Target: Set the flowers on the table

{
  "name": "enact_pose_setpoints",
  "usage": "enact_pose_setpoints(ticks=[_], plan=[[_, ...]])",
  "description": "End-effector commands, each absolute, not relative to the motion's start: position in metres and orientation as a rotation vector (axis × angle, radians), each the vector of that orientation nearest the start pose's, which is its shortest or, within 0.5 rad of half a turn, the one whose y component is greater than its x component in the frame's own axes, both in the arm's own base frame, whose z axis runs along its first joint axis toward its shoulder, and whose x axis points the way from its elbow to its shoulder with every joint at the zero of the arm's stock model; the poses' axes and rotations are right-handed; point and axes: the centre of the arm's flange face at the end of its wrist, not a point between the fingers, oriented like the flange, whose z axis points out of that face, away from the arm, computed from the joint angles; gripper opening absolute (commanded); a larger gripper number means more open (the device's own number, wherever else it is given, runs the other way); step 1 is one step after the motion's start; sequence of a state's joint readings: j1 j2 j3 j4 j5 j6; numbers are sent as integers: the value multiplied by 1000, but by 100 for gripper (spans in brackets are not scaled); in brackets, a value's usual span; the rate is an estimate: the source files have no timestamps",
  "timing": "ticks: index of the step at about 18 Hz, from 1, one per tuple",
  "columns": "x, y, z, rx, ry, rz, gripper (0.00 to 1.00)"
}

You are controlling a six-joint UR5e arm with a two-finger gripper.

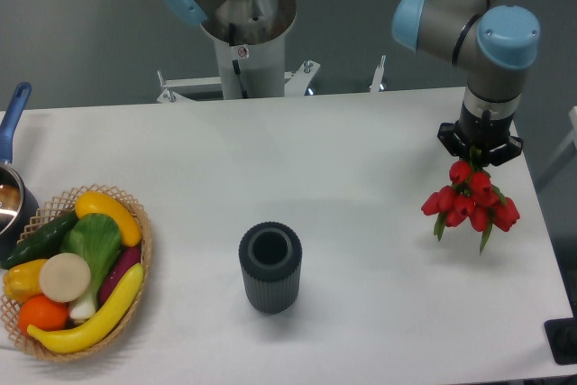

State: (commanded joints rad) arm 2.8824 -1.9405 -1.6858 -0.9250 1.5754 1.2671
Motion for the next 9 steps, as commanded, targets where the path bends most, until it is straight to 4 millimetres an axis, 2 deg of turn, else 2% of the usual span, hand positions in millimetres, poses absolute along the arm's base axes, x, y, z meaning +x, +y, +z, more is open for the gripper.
enact_pose_setpoints(ticks=[7, 9], plan=[[-557, 291, 292, -3090, -60, 236, 19], [-551, 292, 282, -3096, -64, 206, 19]])
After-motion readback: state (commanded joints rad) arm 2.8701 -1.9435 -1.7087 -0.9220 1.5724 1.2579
